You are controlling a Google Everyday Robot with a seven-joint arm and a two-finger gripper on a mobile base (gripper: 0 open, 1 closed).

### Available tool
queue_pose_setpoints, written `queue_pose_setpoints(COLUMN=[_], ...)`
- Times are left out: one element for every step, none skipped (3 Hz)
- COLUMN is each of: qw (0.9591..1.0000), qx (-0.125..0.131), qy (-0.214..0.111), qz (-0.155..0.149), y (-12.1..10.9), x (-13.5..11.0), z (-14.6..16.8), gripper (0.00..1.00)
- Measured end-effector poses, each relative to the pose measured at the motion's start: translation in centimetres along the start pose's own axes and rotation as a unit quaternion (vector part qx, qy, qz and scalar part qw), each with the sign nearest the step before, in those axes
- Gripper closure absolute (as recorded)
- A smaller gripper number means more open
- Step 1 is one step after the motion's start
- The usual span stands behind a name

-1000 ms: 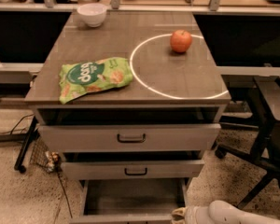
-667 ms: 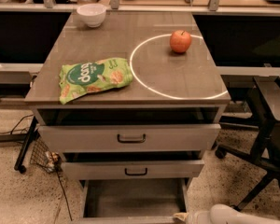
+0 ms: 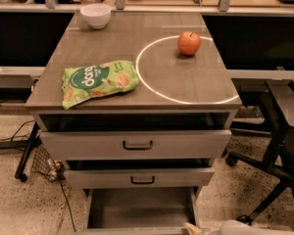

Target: Open bottom drawer

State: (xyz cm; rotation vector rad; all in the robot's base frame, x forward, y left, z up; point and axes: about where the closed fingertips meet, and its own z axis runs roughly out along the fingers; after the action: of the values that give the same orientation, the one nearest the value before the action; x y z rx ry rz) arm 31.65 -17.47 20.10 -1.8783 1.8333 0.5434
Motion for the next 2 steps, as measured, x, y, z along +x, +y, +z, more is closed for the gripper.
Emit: queue_pose_setpoints(qw=[0.9999,0.9999], qx=[-0.012,0.000], qy=[0.001,0.003], qz=[0.001,0.012], y=[1.0,-0.1], x=[-0.2,0.1], z=[0.2,1.1], gripper=[0.00,0.00])
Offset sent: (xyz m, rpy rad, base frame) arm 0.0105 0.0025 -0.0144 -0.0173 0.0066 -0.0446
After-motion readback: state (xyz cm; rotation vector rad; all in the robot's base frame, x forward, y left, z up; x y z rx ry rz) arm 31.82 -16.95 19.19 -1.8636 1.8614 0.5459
